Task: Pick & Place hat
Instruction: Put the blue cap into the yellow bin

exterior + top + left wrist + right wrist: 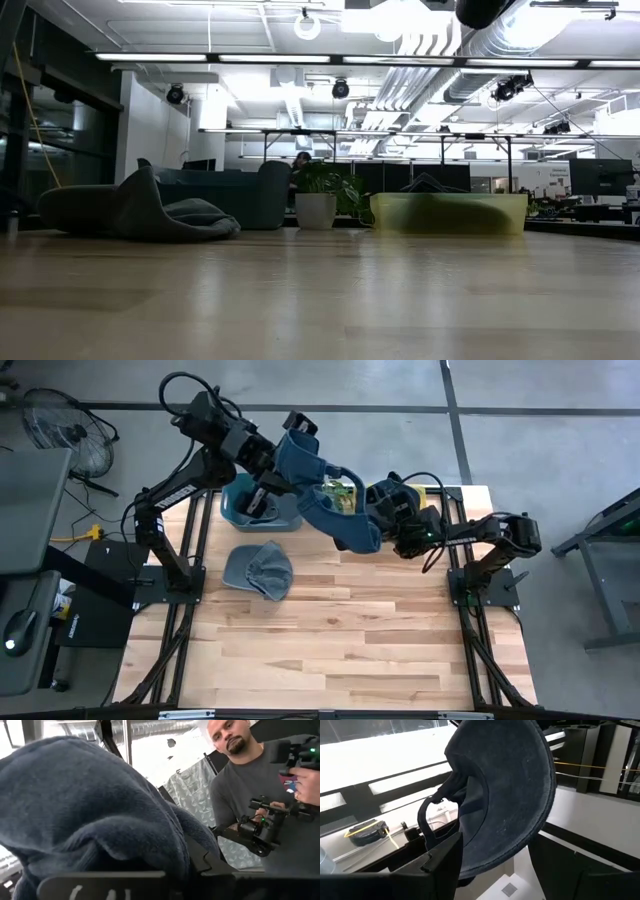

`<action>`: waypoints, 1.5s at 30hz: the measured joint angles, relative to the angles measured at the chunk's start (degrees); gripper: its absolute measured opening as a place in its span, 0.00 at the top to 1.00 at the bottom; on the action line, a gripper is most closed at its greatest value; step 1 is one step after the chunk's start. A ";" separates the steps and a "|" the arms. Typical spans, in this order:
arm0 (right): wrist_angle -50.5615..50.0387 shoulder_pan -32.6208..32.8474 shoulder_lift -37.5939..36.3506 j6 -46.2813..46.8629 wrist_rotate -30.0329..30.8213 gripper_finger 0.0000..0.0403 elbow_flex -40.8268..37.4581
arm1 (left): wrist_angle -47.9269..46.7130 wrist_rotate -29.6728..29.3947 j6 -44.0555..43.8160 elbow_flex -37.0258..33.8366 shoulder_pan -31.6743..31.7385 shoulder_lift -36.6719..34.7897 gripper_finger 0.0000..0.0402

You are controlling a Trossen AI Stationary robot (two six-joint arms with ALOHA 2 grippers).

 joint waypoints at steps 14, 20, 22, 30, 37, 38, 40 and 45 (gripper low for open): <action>3.25 0.11 0.00 -0.87 -2.50 0.47 0.00 | -1.59 -2.09 -1.75 -0.08 -1.37 2.21 0.99; 3.28 0.11 0.00 -2.07 -3.72 0.54 0.00 | -1.88 -3.15 -4.11 -0.02 -1.40 2.73 0.99; 3.34 0.11 0.00 -2.98 -3.88 0.56 0.00 | -1.90 -3.63 -4.16 -0.02 -1.42 2.72 0.99; 3.39 -0.04 0.00 -5.08 -3.46 0.69 0.00 | -2.13 -4.99 -5.98 -0.02 -1.42 2.71 0.99; 3.28 -0.87 0.00 -8.23 -3.15 0.90 0.00 | -2.20 -6.92 -8.93 -0.02 -1.42 2.71 0.97; 3.24 -1.08 0.00 -8.41 -3.04 0.94 0.00 | -2.26 -7.07 -9.25 -0.02 -1.42 2.71 0.96; 3.26 -1.20 0.00 -9.51 -2.98 0.97 0.00 | -2.25 -7.64 -10.36 -0.02 -1.42 2.71 0.96; 3.20 -1.25 0.00 -10.81 -2.81 0.98 0.00 | -2.26 -12.72 -12.76 -0.02 -1.44 2.71 0.96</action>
